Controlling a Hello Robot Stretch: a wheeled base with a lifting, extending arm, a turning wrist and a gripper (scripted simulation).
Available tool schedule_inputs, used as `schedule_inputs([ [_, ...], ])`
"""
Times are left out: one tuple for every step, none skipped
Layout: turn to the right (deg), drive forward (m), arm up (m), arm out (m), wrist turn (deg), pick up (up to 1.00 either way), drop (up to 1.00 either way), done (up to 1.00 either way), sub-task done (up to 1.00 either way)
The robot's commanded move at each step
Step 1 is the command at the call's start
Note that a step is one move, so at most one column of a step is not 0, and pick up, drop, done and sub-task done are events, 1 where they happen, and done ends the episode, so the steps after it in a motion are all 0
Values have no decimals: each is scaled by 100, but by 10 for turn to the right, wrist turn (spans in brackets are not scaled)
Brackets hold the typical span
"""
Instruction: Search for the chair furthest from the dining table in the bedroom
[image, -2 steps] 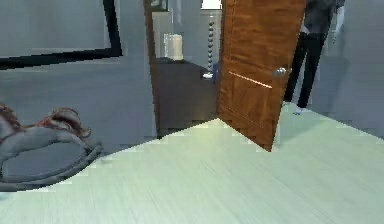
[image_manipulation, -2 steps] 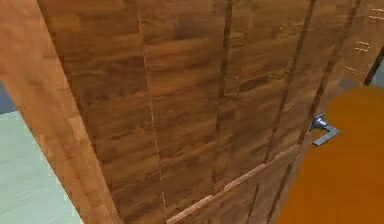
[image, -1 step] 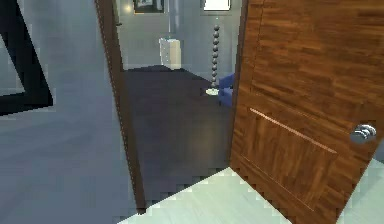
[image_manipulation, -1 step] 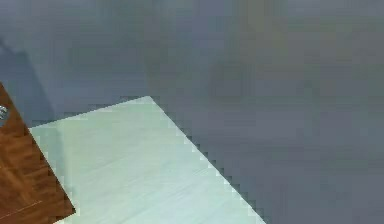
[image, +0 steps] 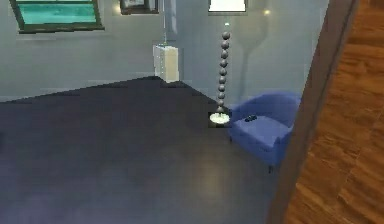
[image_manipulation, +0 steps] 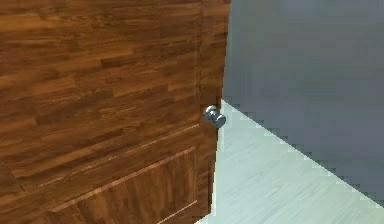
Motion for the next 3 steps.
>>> schedule_inputs([
  [90,0,0,0,0,0,0,0,0],
  [30,0,0,0,0,0,0,0,0],
  [450,0,0,0,0,0,0,0,0],
])
